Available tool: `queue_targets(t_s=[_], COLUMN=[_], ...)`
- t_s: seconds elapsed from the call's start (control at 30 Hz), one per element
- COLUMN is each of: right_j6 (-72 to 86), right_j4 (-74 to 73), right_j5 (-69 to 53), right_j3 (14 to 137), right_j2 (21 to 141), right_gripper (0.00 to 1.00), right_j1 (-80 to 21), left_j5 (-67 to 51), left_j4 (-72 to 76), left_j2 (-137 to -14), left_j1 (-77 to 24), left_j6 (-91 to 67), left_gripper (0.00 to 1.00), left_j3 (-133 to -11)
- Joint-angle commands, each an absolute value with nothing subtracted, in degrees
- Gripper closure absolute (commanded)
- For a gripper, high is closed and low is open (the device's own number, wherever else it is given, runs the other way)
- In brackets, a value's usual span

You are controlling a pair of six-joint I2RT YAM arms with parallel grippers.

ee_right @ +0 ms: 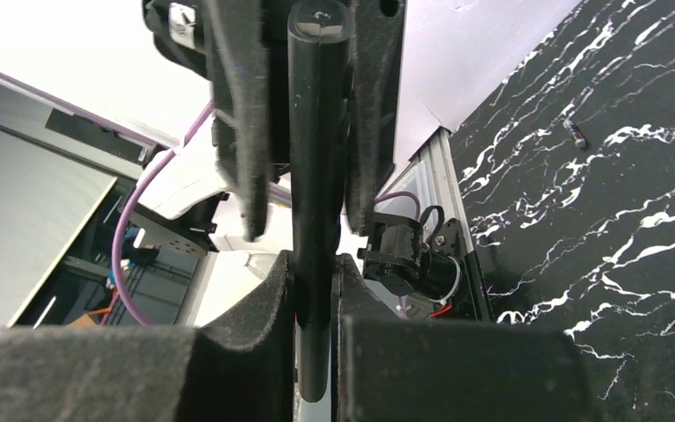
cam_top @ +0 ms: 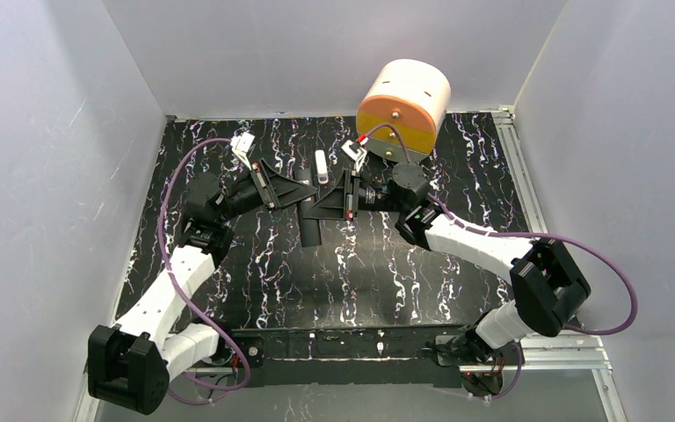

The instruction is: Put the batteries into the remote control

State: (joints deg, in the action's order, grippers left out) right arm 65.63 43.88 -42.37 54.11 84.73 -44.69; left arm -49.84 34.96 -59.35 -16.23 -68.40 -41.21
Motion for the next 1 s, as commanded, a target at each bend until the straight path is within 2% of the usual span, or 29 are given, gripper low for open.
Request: queue_targets(t_s=[0.0, 0.07, 0.13, 0.2, 0.23, 0.3, 0.4, 0.57, 0.7, 0.97], right_j6=[62.73, 59.84, 57.01, 53.83, 51.70, 47.07, 38.22, 27.94, 26.20, 25.04], right_j4=[39.99, 35.13, 30.03, 23.06, 17.32, 5.16, -13.01, -32.75, -41.13, -42.00], right_j5=[-38.33, -35.93, -33.41, -30.56, -28.63, -23.54, -13.58, 7.10, 20.43, 31.10], right_j3=[55.13, 55.39, 55.54, 55.89, 57.00, 58.91, 62.43, 69.99, 73.51, 74.27], right_j2=[82.97, 81.14, 79.26, 77.43, 76.57, 75.61, 76.06, 81.98, 87.60, 95.95], right_gripper=[0.99, 0.99, 0.99, 0.99, 0.99, 0.99, 0.99, 0.99, 0.99, 0.99], right_j1=[-44.97, -44.68, -44.00, -42.36, -41.23, -38.35, -35.25, -34.95, -34.94, -35.15], left_j5=[-48.98, -48.05, -45.92, -42.06, -38.93, -29.88, -20.79, -16.36, -15.33, -18.13], left_j4=[33.65, 29.99, 23.90, 14.65, 8.76, -5.12, -17.67, -23.96, -24.57, -22.92], left_j2=[-56.51, -55.73, -54.67, -53.53, -52.92, -52.00, -51.65, -50.47, -49.76, -50.17], left_j1=[-16.52, -16.52, -16.52, -16.46, -16.42, -16.37, -16.39, -16.43, -16.43, -16.39], left_j6=[-66.42, -63.76, -59.44, -53.87, -50.90, -44.33, -38.31, -34.09, -33.57, -32.58], left_gripper=[0.59, 0.36, 0.23, 0.05, 0.02, 0.02, 0.02, 0.02, 0.02, 0.02], left_j3=[-42.44, -42.54, -42.75, -43.66, -44.44, -46.75, -48.96, -50.09, -49.88, -50.21])
